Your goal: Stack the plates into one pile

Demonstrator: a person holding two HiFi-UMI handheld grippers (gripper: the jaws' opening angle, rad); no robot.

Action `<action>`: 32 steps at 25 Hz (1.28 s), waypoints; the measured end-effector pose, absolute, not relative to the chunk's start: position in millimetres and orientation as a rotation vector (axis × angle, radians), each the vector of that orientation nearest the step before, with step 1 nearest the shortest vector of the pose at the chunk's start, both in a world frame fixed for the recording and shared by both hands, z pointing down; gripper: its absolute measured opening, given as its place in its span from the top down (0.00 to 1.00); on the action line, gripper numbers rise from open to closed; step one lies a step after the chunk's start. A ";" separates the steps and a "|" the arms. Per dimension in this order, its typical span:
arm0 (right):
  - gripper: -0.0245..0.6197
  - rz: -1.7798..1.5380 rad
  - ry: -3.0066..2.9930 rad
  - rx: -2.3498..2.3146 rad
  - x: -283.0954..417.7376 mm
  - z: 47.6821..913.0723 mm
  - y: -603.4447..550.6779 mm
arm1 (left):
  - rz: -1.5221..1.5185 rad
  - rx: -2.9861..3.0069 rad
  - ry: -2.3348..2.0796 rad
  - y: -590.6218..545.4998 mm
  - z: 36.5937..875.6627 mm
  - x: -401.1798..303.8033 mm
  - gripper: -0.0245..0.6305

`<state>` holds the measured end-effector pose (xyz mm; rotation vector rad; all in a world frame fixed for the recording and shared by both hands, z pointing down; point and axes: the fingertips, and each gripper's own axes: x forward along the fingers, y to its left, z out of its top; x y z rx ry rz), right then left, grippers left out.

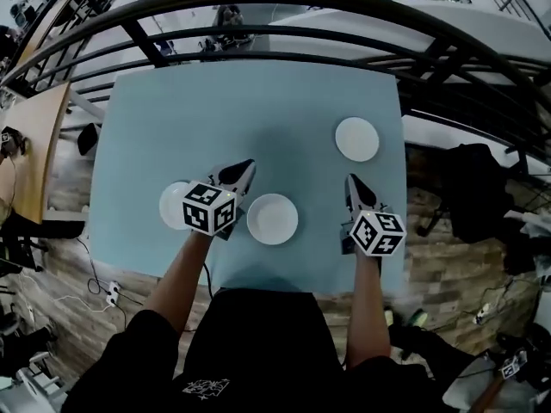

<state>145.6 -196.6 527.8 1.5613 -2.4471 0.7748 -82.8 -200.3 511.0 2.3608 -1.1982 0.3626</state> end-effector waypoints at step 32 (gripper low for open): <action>0.95 1.694 -2.243 1.567 283.8 699.0 -309.2 | 0.233 1.891 -0.442 -359.8 684.2 159.3 0.96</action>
